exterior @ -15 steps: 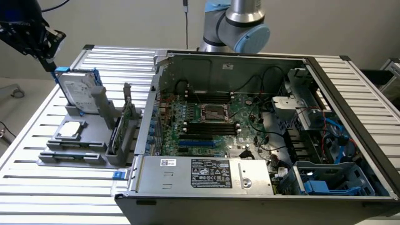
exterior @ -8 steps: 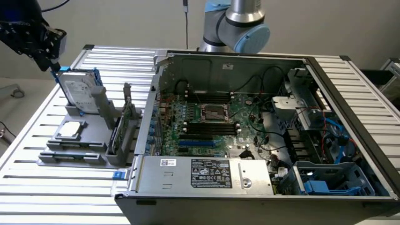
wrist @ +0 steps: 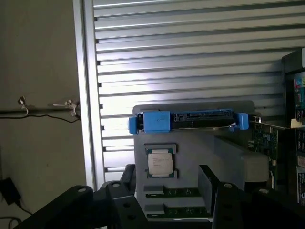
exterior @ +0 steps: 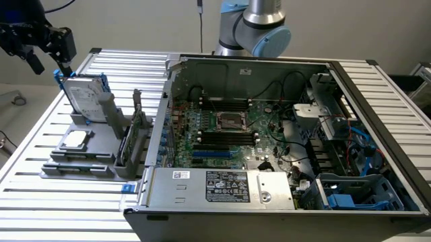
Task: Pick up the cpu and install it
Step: 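Pick up the cpu and move it towards the insertion slot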
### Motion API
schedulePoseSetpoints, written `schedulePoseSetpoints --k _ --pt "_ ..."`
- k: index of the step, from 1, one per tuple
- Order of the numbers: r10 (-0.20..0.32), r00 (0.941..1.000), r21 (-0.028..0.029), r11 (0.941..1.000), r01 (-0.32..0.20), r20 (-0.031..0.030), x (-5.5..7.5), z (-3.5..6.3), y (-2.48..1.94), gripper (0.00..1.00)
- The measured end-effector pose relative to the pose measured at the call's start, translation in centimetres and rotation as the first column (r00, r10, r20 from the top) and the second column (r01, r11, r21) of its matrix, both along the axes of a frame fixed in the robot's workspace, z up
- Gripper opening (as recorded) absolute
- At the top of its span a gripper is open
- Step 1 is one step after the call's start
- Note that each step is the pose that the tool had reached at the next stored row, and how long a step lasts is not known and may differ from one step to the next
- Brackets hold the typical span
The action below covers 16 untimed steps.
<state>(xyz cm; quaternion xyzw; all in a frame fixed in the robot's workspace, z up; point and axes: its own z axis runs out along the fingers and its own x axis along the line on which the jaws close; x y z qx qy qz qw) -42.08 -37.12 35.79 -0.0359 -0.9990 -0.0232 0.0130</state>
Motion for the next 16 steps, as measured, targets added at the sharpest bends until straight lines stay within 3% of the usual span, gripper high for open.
schedulePoseSetpoints --k 10,16 --pt "0.011 0.9999 -0.0023 0.9999 -0.011 -0.0005 -0.3 -1.44 -0.11 0.65" --pt "0.037 0.9993 -0.0022 0.9993 -0.037 -0.0078 -0.3 -2.24 -0.63 0.65"
